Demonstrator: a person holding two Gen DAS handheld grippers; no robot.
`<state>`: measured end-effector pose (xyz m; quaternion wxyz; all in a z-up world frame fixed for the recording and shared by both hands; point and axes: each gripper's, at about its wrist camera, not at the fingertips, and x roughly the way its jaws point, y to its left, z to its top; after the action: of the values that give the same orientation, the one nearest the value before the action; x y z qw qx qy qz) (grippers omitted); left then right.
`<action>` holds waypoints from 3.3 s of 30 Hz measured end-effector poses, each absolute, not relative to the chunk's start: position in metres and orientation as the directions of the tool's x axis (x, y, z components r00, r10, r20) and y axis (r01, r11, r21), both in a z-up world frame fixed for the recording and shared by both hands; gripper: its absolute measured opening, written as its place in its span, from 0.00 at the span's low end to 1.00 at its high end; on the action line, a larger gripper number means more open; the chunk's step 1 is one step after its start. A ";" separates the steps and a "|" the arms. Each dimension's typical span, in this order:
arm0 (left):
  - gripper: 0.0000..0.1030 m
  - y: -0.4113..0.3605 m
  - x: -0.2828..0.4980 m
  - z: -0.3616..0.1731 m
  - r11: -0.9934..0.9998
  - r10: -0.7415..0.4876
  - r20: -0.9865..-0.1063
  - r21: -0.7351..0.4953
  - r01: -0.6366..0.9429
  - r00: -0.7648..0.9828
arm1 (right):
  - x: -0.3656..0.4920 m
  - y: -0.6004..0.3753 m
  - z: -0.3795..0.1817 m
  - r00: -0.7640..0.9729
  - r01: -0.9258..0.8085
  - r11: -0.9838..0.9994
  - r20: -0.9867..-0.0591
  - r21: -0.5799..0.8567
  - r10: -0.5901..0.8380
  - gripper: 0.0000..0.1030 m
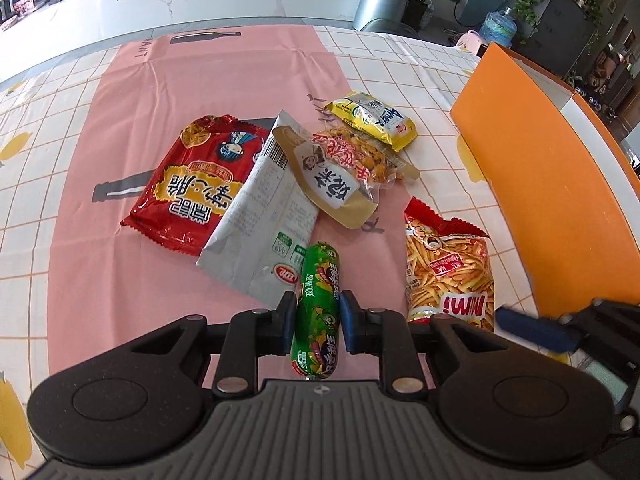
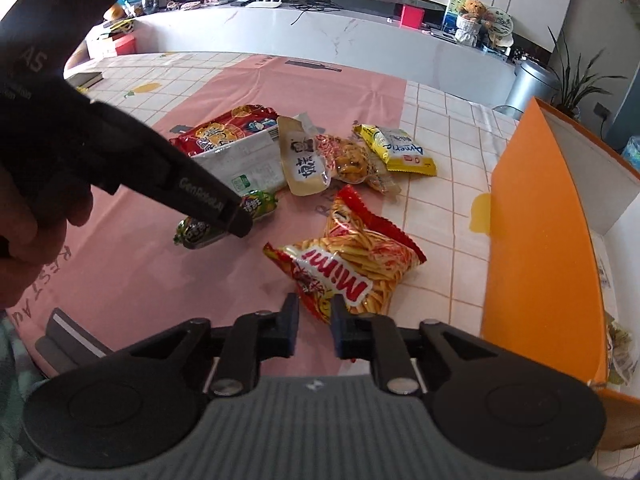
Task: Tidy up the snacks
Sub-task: 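Grasp the green sausage with the left tool while the right tool grasps the red Mimi bag, then carry the sausage and Mimi bag into the orange box and open both tools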
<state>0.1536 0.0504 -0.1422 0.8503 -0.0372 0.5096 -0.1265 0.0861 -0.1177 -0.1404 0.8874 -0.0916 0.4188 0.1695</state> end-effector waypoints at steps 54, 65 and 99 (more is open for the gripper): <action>0.24 0.015 0.138 -0.096 0.964 -0.252 -0.822 -0.164 0.210 0.511 | 0.100 -0.190 -0.092 0.646 -0.139 0.932 -0.683 0.334 0.341 0.39; 0.24 -0.070 0.131 -0.018 0.884 -0.412 -0.720 -0.167 0.436 0.559 | 0.088 -0.287 -0.031 0.705 -0.121 0.947 -0.646 0.297 0.292 0.39; 0.24 -0.248 0.224 -0.115 0.538 -0.167 -0.923 0.210 0.816 0.348 | 0.248 -0.380 -0.125 0.376 -0.187 0.960 -0.888 0.209 0.267 0.40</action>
<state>0.2245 -0.2485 -0.1145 0.7431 0.3488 0.4656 -0.3308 0.2478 -0.3802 -0.1249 0.8286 0.0365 0.5416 0.1370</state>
